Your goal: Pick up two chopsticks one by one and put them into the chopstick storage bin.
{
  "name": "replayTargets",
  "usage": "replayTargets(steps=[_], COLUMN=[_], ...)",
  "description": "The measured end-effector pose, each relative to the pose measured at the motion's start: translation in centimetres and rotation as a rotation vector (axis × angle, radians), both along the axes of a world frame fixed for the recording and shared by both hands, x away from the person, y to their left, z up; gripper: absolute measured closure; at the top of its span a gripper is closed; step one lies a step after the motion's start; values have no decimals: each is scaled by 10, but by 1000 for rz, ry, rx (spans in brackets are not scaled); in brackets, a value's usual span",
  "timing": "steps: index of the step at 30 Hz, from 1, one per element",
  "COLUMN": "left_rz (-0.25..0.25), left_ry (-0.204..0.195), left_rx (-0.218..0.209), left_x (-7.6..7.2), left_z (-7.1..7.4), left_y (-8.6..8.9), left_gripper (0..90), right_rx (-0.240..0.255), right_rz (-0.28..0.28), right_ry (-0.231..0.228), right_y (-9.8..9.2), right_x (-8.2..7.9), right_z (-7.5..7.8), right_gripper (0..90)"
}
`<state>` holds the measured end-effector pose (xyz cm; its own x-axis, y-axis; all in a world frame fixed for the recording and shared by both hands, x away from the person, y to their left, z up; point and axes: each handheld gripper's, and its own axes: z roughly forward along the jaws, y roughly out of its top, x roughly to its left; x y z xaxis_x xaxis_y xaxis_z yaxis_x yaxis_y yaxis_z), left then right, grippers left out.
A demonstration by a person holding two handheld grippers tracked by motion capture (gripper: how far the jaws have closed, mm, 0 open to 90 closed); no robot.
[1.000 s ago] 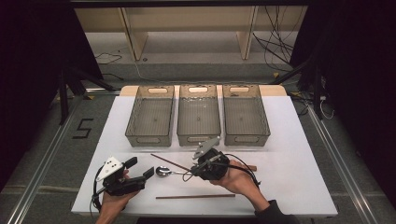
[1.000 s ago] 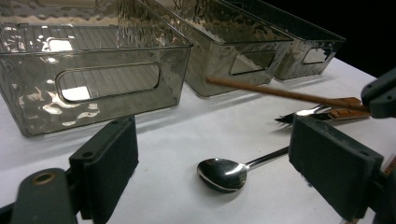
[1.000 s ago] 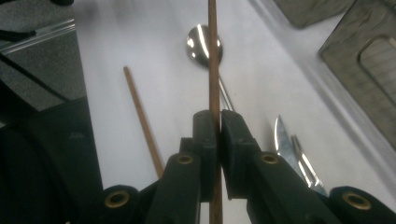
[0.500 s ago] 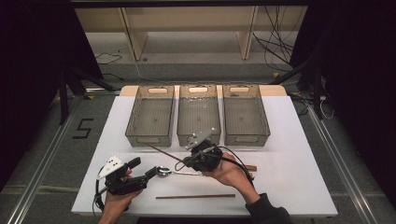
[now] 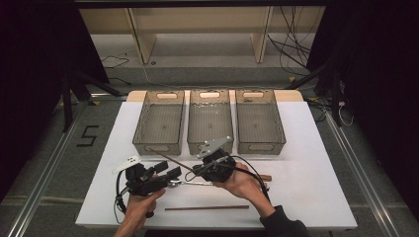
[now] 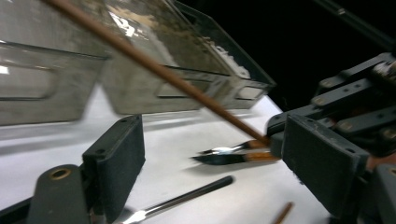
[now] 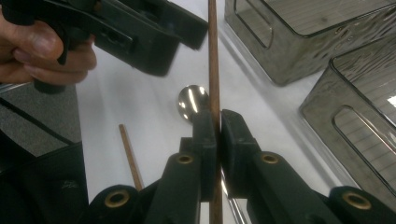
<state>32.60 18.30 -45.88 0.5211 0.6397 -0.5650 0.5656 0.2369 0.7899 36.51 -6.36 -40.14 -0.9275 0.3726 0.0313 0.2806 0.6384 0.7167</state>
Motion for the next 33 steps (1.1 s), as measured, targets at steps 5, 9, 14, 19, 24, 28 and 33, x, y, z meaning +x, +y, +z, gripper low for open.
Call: replayTargets(steps=[5, 9, 14, 19, 24, 28, 33], left_rz=[-24, -29, -32, -44, -55, -91, -121], left_ry=[26, 56, 71, 94, 104, 113, 98], left_rx=[-53, -121, -157, -202, -257, -300, -283], left_x=[5, 10, 12, 13, 14, 17, 16], left_z=[4, 4, 3, 0, -1, -1, 6], left_y=[-9, -11, -9, -8, -4, -3, -6], left_gripper=[289, 428, 522, 634, 716, 795, 844], right_rx=[22, 34, 41, 51, 63, 87, 85], right_rz=[1, 2, -4, -2, 0, 5, 6], right_ry=[-8, -15, -17, -19, -21, -14, -17], right_y=[0, -1, -3, -4, -5, -8, -10], right_x=[-3, -4, -4, -5, -5, -5, -6], right_z=[0, -1, -2, -1, -1, -2, -5], right_gripper=[856, 856, 856, 856, 855, 854, 840])
